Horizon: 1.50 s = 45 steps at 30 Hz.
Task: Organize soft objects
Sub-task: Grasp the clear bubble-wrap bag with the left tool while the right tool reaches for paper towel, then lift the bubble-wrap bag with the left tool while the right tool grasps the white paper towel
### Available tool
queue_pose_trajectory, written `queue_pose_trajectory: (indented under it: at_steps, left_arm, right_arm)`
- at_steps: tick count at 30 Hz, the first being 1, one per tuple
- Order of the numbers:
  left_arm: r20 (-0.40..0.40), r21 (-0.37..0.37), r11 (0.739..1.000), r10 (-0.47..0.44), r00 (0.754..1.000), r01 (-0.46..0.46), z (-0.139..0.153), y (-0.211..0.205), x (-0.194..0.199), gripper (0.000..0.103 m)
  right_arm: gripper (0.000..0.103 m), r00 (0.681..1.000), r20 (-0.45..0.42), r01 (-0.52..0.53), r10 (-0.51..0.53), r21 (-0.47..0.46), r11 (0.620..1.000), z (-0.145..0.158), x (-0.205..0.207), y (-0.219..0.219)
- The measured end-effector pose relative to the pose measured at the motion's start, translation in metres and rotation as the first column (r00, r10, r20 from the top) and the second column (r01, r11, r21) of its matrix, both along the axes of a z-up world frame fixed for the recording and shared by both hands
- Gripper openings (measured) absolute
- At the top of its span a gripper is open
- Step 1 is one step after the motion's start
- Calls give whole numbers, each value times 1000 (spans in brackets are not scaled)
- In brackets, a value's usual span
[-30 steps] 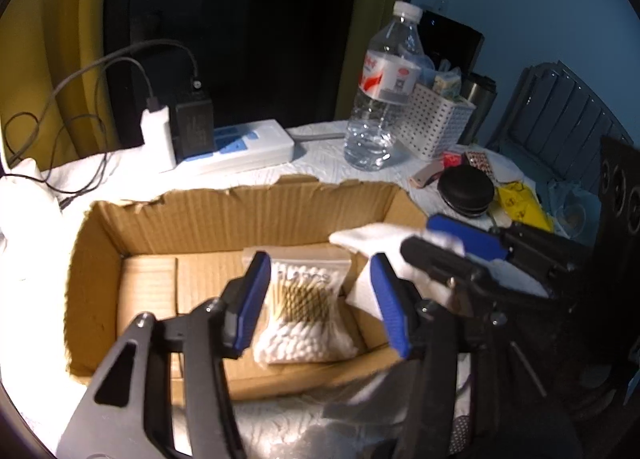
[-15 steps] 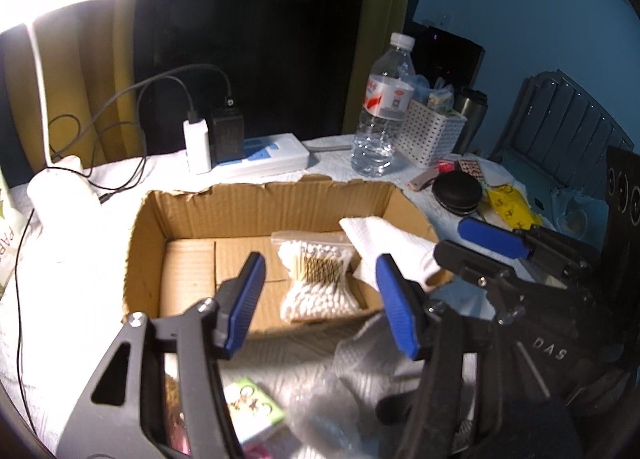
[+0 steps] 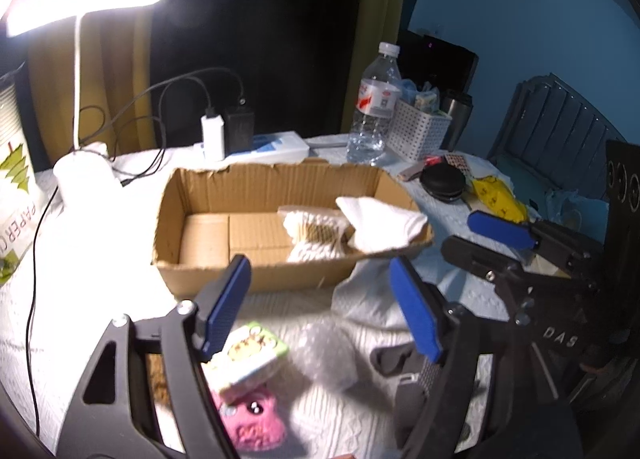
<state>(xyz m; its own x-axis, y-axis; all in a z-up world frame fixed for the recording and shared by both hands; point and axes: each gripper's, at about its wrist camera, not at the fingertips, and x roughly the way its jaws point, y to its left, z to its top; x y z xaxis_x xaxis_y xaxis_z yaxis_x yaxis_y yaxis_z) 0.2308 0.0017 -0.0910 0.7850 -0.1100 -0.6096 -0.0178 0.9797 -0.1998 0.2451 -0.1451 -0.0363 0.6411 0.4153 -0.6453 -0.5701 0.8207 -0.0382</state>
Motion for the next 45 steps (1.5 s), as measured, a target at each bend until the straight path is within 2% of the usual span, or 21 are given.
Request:
queue_pose_trajectory:
  at_steps: [10,14,16,27,28,29,34,37,40,41,42,44,45]
  left_arm:
    - [-57,-5,1000,-2,998,1,-27,-3,-19,75]
    - [-72,-14,1000,1,997,-2,-34,-2,-20,75]
    - [-72,-20,1000,-6,997,5,-36,-4,-21,75]
    - [-120,40,997,-61,991,67,-54,-27,-3,74]
    - [-125,43,997,-63,990,69,-55,-28,-1,72]
    - [-131,46,996,-65,989,71,-57,-29,1,65]
    - [-173,72,993,-76,982,89,-65,-34,6,44]
    - [-176,86,992,-73,982,90,-68,-36,7,41]
    - [-172,79,993,-77,982,91,-66,-36,5,40]
    - [-170,76,993,-80,982,94,-65,-37,4,39]
    - [-165,75,992,-84,983,97,-63,-37,2,39]
    - [-152,71,993,-87,985,99,-59,-38,-1,39]
    - [-142,67,993,-88,986,99,-56,-37,-4,39]
  right_arm:
    - [52,999,-38,19,-19,-10,1000,-18,-12,-11]
    - [59,998,-54,28,-29,-12,1000,-26,-11,-16]
    - [59,997,-61,35,-35,-10,999,-29,-9,-18]
    - [60,988,-133,84,-83,3,996,-56,19,-37]
    - [60,986,-144,87,-85,7,996,-59,22,-38]
    - [60,983,-162,89,-86,12,996,-63,27,-39]
    - [60,965,-256,76,-64,36,996,-83,41,-37]
    - [60,954,-293,64,-57,12,998,-93,45,-31]
    - [59,957,-286,44,-47,-17,999,-94,44,-25]
    - [55,959,-279,41,-48,-28,999,-94,42,-23]
    - [34,961,-275,33,-41,-35,999,-94,41,-21]
    - [11,962,-272,26,-39,-51,998,-95,39,-18]
    - [10,963,-266,28,-43,-57,998,-95,38,-18]
